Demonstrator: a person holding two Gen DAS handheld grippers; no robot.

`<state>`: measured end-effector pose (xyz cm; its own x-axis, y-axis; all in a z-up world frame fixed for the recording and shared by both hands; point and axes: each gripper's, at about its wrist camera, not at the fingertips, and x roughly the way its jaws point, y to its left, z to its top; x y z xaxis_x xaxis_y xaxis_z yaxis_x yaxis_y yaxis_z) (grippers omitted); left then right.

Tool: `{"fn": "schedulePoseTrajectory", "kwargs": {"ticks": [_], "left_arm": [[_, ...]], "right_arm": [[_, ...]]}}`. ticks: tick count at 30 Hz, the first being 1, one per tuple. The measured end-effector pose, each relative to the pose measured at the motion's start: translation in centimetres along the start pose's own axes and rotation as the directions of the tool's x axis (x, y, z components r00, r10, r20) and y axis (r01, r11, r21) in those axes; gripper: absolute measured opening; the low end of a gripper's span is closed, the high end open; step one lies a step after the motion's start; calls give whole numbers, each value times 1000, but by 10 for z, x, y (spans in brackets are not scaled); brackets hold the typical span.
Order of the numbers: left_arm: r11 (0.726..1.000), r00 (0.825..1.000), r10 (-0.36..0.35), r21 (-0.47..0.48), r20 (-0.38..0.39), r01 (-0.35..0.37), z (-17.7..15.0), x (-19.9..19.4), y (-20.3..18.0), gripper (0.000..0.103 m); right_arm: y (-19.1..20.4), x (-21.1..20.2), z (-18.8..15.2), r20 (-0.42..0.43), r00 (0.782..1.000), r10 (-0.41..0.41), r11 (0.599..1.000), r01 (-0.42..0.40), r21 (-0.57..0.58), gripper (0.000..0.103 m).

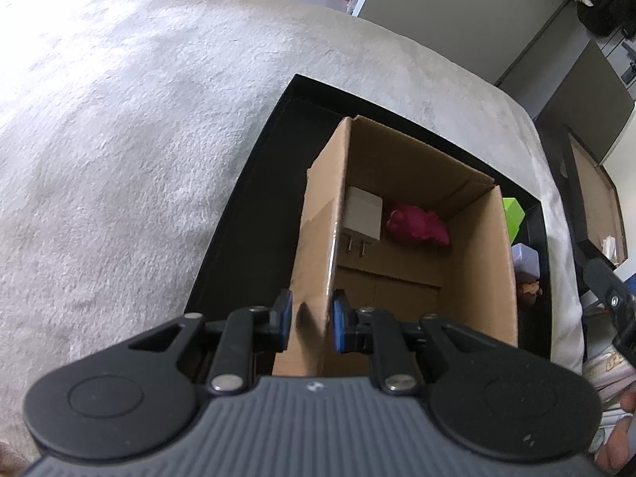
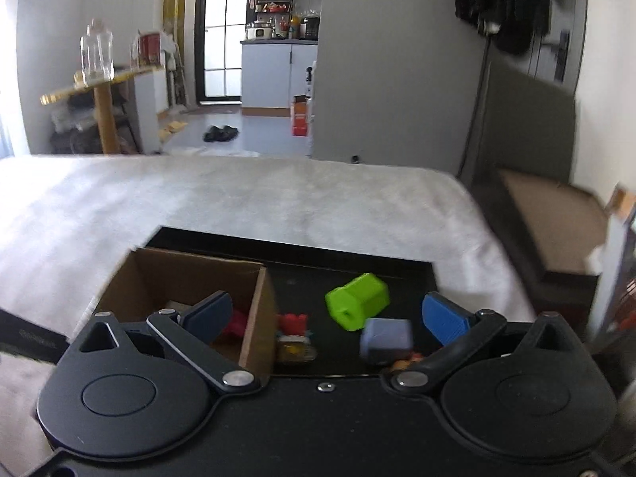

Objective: Organize rigid objects
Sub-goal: 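Move the right gripper back over the brown figurine, then lower and close the right gripper on the brown figurine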

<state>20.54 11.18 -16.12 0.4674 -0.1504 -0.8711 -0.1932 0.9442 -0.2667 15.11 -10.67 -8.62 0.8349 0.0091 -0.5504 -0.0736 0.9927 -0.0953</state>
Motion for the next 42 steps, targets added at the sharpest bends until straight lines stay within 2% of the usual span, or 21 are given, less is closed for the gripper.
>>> {"fn": "schedulePoseTrajectory", "kwargs": {"ticks": [3, 5, 8, 10, 12, 16, 18, 22, 32, 33, 35, 37, 42], "left_arm": [[1000, 1000, 8, 2, 3, -8, 0, 1, -1, 19], [1000, 1000, 8, 1, 4, -8, 0, 1, -1, 19], [1000, 1000, 11, -1, 2, -11, 0, 1, 0, 19], [1000, 1000, 12, -2, 1, -12, 0, 1, 0, 20], [1000, 1000, 13, -4, -1, -13, 0, 2, 0, 20], [1000, 1000, 14, -4, -3, -14, 1, 3, 1, 20], [1000, 1000, 15, -4, -3, -15, 1, 3, 1, 20], [1000, 1000, 14, -6, -5, -14, 1, 3, 2, 20], [1000, 1000, 6, -4, -5, -6, 0, 4, 2, 20], [1000, 1000, 2, -9, -9, -2, 0, 5, 3, 20], [1000, 1000, 2, -17, -4, -2, -1, 5, 5, 19], [1000, 1000, 1, -17, -1, -1, 0, 5, 5, 17], [1000, 1000, 5, -17, 13, -4, 1, 3, 5, 15]], "right_arm": [[6, 2, -2, -43, 999, 6, 997, -10, -75, 103], [7, 3, -5, -79, 995, 56, 995, -63, -83, 103], [-2, 8, -8, -126, 977, 170, 985, -170, 12, 103], [-9, 11, -12, -145, 967, 210, 976, -199, 84, 103], [-15, 15, -16, -162, 962, 218, 972, -198, 129, 103], [-18, 16, -25, -177, 972, 155, 985, -139, 100, 103], [-23, 17, -30, -184, 969, 167, 982, -146, 119, 103], [-44, 20, -40, -186, 959, 213, 959, -169, 226, 103], [-82, 32, -56, -178, 969, 174, 948, -117, 295, 103], [-85, 34, -57, -172, 970, 170, 949, -115, 293, 101], [-89, 40, -58, -180, 969, 167, 951, -110, 288, 90], [-92, 49, -58, -199, 962, 188, 947, -125, 295, 72], [-94, 64, -61, -221, 960, 174, 956, -110, 273, 68]]}}
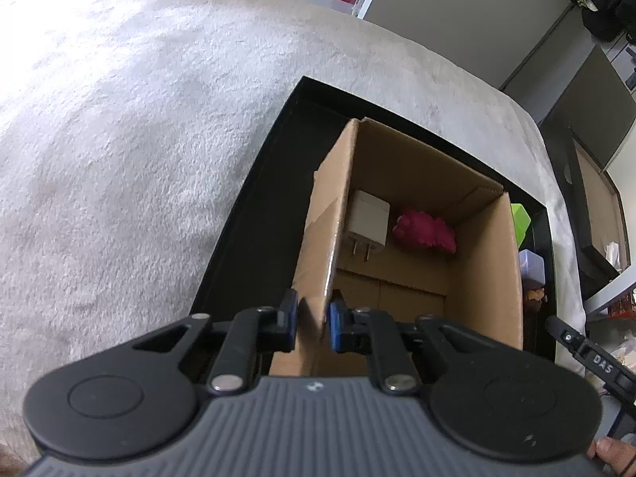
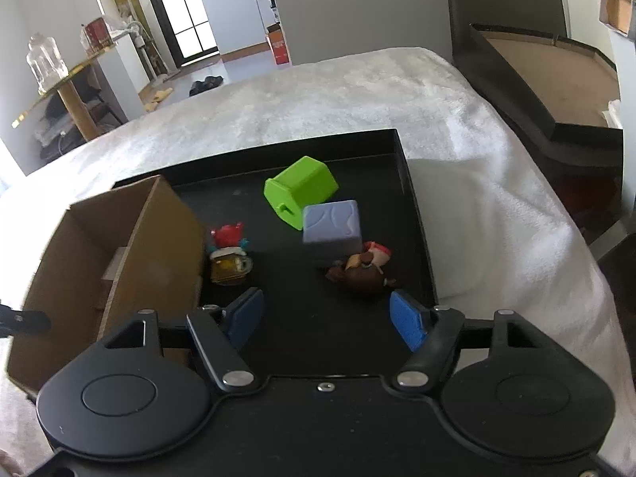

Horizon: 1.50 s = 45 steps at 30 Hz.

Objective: Organize rigid objects
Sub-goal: 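Lower and close the right gripper on the brown figurine, then lift the brown figurine with the right gripper and carry it over the box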

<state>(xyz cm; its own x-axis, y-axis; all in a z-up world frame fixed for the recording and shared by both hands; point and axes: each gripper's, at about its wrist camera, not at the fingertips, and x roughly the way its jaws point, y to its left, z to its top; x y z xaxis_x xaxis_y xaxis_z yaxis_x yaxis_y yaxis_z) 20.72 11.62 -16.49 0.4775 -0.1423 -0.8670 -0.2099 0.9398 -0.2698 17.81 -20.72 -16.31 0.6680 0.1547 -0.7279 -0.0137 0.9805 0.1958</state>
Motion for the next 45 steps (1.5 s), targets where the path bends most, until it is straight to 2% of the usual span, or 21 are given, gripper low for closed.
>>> {"fn": "schedulePoseTrajectory", "kwargs": {"ticks": [4, 20, 23, 24, 26, 29, 45], "left_arm": [[1000, 1000, 4, -14, 3, -4, 2, 0, 4, 15], [1000, 1000, -13, -17, -9, 13, 1, -3, 11, 15], [1000, 1000, -12, -15, -9, 12, 1, -2, 11, 15], [1000, 1000, -12, -15, -8, 12, 1, -3, 11, 15], [1000, 1000, -10, -15, -7, 9, 1, -3, 11, 15], [1000, 1000, 0, -16, -3, 0, 0, -2, 9, 15], [999, 998, 53, -3, 14, -53, -1, -2, -1, 15]], "right_arm": [[-4, 14, 4, -22, 1000, 1, 1000, -1, 0, 61], [-3, 63, 15, -71, 995, -68, 997, 64, -48, 60], [-1, 68, 15, -74, 993, -89, 994, 84, -73, 54], [1, 68, 15, -71, 992, -102, 991, 95, -98, 47], [3, 67, 14, -70, 991, -112, 985, 101, -138, 45], [-1, 61, 13, -82, 994, -77, 990, 67, -125, 45], [11, 10, 5, -51, 998, -20, 997, 16, -76, 44]]}}
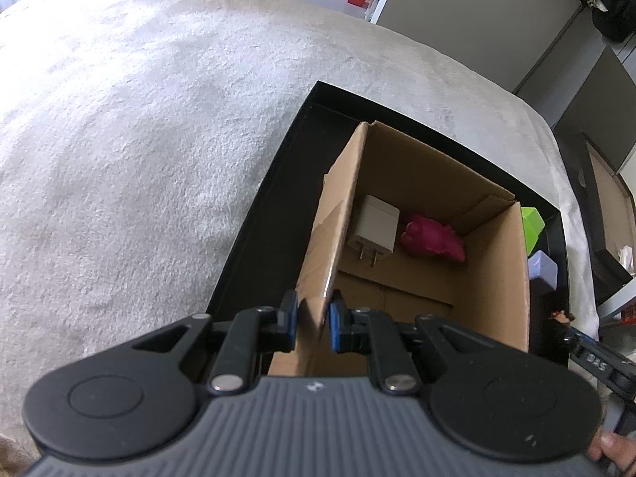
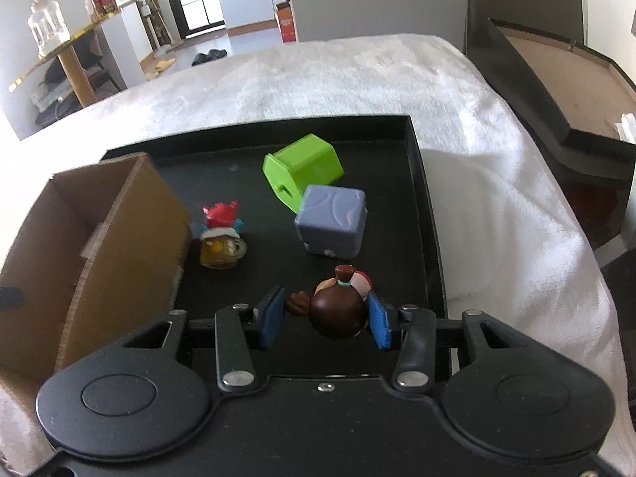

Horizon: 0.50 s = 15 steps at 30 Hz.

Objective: Organize rigid objects
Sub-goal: 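Lift the brown figurine with the right gripper and carry it over the box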

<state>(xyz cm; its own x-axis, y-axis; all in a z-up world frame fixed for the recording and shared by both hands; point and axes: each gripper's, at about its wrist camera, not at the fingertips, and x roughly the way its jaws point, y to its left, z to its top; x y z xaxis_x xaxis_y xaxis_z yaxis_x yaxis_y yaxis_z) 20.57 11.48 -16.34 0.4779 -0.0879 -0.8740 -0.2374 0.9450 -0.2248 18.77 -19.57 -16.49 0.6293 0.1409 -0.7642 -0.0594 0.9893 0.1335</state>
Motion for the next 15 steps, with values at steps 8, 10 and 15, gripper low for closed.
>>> {"fn": "schedulePoseTrajectory", "kwargs": {"ticks": [8, 10, 15], "left_arm": [[1000, 1000, 14, -5, 5, -14, -1, -1, -3, 15], [1000, 1000, 17, -4, 5, -17, -1, -1, -3, 15], [1000, 1000, 21, -9, 2, -21, -1, 0, -3, 15]], "right_arm": [[12, -23, 12, 38, 999, 29, 999, -28, -15, 44], [16, -27, 16, 45, 999, 31, 999, -30, -24, 44], [25, -35, 24, 60, 997, 43, 998, -41, -46, 44]]}}
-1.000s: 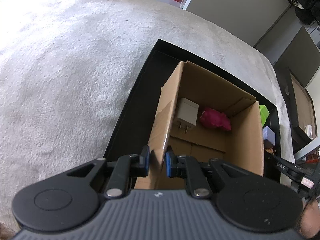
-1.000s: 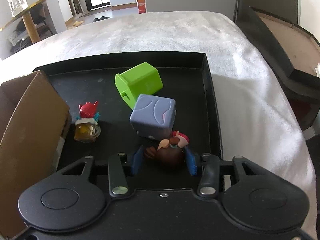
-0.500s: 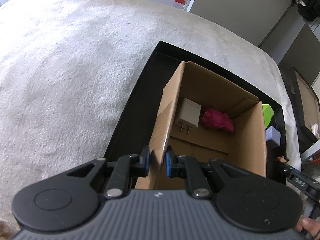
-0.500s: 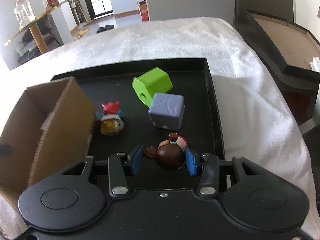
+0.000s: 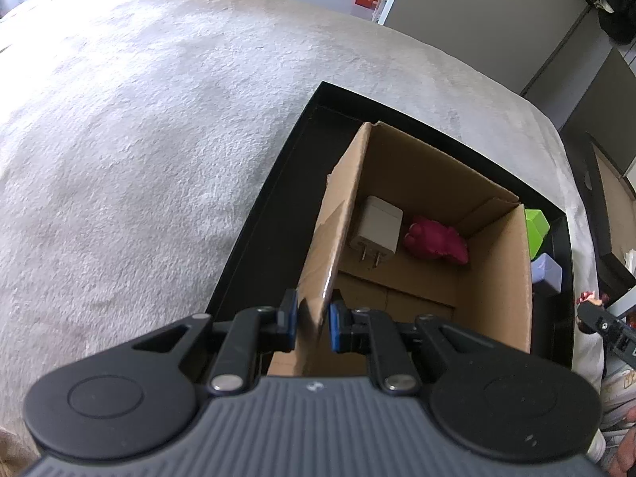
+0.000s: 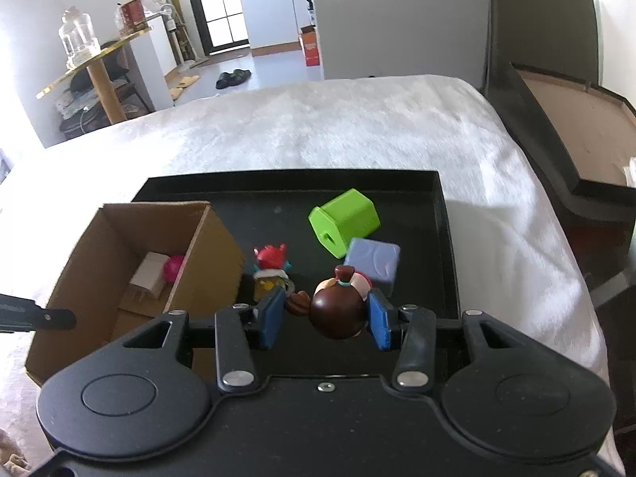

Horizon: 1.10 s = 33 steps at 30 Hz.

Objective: Organize rigid objects
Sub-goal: 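Lift the brown figurine with the right gripper and carry it over the box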

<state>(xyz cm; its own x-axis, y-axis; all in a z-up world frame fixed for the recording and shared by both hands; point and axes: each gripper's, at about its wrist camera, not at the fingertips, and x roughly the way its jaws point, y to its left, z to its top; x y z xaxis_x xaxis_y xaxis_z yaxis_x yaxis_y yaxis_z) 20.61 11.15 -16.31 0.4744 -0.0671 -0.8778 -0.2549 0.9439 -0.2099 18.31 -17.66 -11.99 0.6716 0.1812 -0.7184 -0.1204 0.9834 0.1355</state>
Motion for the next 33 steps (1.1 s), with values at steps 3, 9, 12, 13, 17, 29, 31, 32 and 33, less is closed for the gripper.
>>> {"fn": "schedulePoseTrajectory", "kwargs": {"ticks": [3, 9, 12, 13, 17, 29, 31, 32, 33], "left_arm": [[1000, 1000, -2, 1, 0, 2, 0, 0, 0, 15], [1000, 1000, -4, -1, -6, 4, 0, 0, 0, 15], [1000, 1000, -8, -2, -7, 8, 0, 0, 1, 15], [1000, 1000, -8, -4, -7, 8, 0, 1, 1, 15], [1000, 1000, -13, -8, -11, 13, 0, 2, 2, 15], [1000, 1000, -22, -15, -18, 21, 0, 2, 3, 15], [1000, 1000, -20, -14, -18, 20, 0, 1, 2, 15], [1000, 1000, -24, -13, -20, 24, 0, 2, 2, 15], [1000, 999, -26, -14, -21, 26, 0, 2, 2, 15]], "right_arm": [[4, -1, 4, 6, 1000, 8, 1000, -8, -2, 44], [15, 0, 9, 12, 999, 39, 999, -38, -18, 44], [22, -1, 10, 20, 998, 55, 998, -54, -19, 44], [24, -1, 12, 23, 998, 62, 998, -62, -18, 44], [36, -2, 17, 38, 996, 85, 996, -84, -28, 44], [81, -6, 41, 89, 976, 199, 979, -194, -61, 44], [90, -3, 42, 80, 972, 222, 974, -217, -71, 44], [95, 0, 42, 74, 970, 232, 971, -227, -72, 44], [99, 2, 42, 68, 968, 240, 969, -235, -71, 44]]}}
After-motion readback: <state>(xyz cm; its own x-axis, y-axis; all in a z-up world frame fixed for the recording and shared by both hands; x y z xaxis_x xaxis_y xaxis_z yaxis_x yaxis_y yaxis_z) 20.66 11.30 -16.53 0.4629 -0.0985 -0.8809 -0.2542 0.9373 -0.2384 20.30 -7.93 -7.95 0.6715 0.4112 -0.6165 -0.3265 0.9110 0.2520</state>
